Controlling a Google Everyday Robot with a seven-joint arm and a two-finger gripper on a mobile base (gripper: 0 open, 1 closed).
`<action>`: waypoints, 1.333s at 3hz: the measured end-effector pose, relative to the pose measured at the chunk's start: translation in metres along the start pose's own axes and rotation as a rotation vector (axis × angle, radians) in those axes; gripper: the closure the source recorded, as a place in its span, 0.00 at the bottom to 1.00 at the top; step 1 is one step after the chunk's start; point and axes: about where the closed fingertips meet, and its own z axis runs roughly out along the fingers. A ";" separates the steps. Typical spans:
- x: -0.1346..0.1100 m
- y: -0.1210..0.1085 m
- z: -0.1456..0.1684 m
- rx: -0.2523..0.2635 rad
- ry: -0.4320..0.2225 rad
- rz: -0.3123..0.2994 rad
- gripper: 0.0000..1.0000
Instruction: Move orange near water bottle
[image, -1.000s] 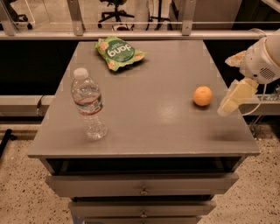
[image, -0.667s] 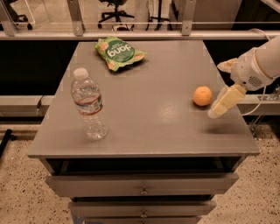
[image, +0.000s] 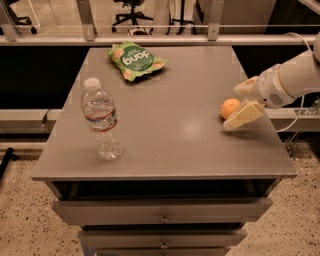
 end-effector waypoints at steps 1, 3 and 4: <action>-0.001 -0.004 0.005 -0.014 -0.005 0.055 0.56; -0.061 0.003 -0.033 -0.071 -0.114 0.040 1.00; -0.082 0.023 -0.009 -0.139 -0.137 -0.003 1.00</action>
Offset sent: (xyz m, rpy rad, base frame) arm 0.0060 0.0059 0.0142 0.0781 0.1112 -0.0600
